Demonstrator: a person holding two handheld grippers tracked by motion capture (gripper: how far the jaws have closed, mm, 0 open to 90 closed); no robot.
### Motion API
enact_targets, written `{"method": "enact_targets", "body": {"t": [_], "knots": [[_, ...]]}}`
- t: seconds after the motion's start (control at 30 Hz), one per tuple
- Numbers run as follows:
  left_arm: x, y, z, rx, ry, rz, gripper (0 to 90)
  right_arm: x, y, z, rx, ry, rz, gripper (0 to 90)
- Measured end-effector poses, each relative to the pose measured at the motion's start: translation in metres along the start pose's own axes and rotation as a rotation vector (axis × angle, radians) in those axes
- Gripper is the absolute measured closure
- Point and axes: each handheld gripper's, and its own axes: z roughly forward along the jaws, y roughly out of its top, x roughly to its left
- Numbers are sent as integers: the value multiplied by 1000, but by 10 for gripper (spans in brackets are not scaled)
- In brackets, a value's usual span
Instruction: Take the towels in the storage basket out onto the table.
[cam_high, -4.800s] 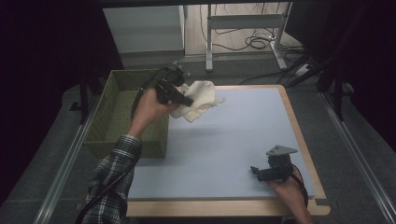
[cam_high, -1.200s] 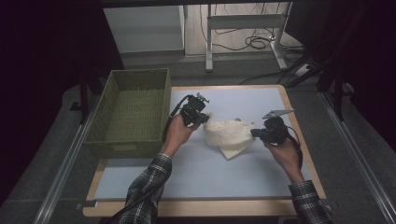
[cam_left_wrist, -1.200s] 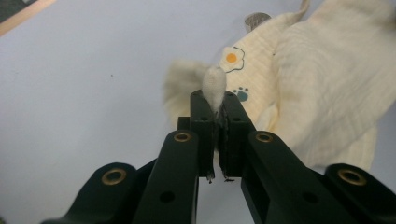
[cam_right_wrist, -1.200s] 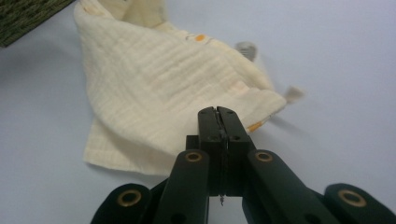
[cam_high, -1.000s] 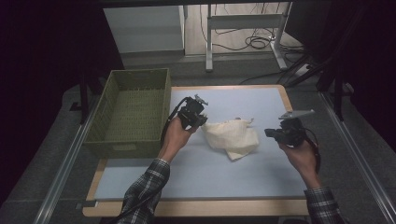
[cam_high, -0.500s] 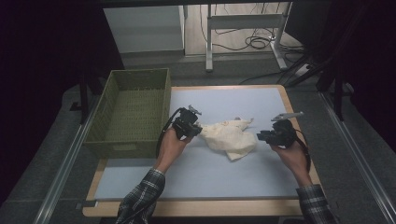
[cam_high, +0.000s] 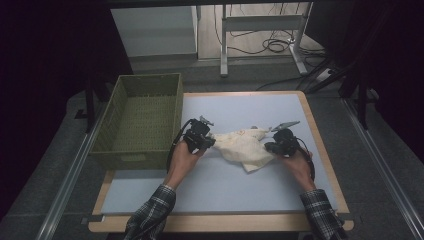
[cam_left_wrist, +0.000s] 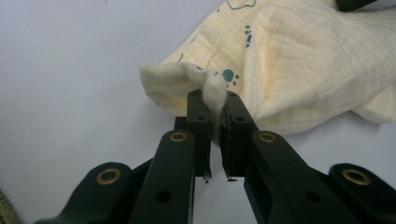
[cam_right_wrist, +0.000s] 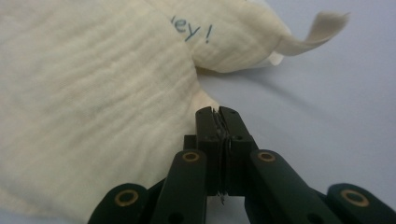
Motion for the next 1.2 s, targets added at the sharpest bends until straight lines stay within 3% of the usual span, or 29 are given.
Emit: {"method": "enact_targets", "body": {"t": [0.3,0.4,0.5,0.57,0.63,0.73,0.77,0.8,0.93,1.07,1.13,1.2], "knots": [[-14,-24,-17,-58,10,-2,834,6,-20,-73,-128,15,-35,876],[-24,-38,-18,-68,5,7,826,9,-32,-94,-169,70,-7,875],[-32,-54,-20,-77,9,20,826,18,-47,-106,-173,115,2,874],[-38,-68,-22,-73,12,29,827,32,-62,-110,-152,141,-26,871],[-39,-76,-23,-69,11,32,828,37,-66,-110,-143,148,-32,871],[-39,-94,-25,-55,4,16,818,53,-84,-106,-114,183,-55,866],[-39,-97,-24,-45,3,9,791,57,-89,-103,-101,196,-56,861],[-36,-103,-24,-44,29,3,673,62,-95,-99,-79,203,-64,804],[-31,-99,-29,-85,54,-13,508,55,-93,-104,-107,168,-45,700],[-32,-87,-27,-100,57,3,476,44,-83,-105,-113,126,-36,683],[-34,-74,-20,-111,65,13,423,30,-69,-91,-110,110,-15,689],[-34,-67,-14,-115,70,27,410,27,-65,-87,-109,107,-7,690]]}}
